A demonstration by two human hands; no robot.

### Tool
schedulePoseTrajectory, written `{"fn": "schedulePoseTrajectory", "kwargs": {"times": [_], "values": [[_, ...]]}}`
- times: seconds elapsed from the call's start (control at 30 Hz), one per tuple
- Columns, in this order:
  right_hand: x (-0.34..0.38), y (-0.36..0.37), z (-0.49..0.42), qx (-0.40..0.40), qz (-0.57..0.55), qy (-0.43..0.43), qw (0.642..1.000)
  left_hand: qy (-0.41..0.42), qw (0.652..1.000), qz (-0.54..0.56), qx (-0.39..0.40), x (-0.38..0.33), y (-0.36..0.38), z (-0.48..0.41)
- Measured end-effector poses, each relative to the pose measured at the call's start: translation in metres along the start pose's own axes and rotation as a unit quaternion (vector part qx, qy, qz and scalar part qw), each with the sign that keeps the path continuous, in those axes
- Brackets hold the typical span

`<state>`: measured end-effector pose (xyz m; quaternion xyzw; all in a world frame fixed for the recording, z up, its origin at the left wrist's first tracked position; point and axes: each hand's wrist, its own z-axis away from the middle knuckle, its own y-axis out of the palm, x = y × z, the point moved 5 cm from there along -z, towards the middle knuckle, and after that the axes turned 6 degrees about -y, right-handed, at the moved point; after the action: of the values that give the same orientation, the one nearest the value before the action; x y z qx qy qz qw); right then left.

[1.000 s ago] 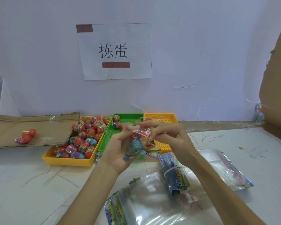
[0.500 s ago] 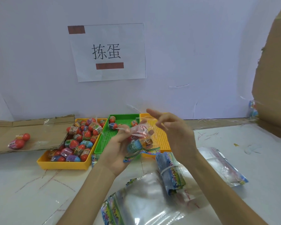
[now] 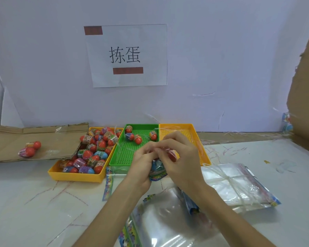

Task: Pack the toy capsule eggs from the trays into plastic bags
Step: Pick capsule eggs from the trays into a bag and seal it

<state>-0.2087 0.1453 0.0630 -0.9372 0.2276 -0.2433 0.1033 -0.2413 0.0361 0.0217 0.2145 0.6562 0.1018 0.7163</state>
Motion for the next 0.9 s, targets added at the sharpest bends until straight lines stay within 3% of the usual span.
{"fn": "schedulePoseTrajectory", "kwargs": {"times": [0.2,0.3,0.57,0.73,0.9], "values": [[0.009,0.009,0.001,0.023,0.03,-0.084,0.996,0.002,1.0,0.002,-0.012,0.0,-0.006,-0.002],[0.004,0.009,0.002,0.035,0.023,-0.078,0.996,-0.003,1.0,0.005,-0.014,0.0,-0.006,-0.002],[0.003,0.003,-0.002,0.033,-0.015,-0.053,0.998,-0.049,0.985,0.116,0.117,-0.007,0.0,0.006],[0.006,-0.005,-0.007,0.03,-0.036,-0.062,0.997,-0.112,0.931,0.291,0.189,-0.012,0.005,0.013],[0.005,-0.009,-0.008,0.06,-0.077,-0.048,0.994,-0.147,0.937,0.259,0.181,-0.012,0.007,0.013]]}}
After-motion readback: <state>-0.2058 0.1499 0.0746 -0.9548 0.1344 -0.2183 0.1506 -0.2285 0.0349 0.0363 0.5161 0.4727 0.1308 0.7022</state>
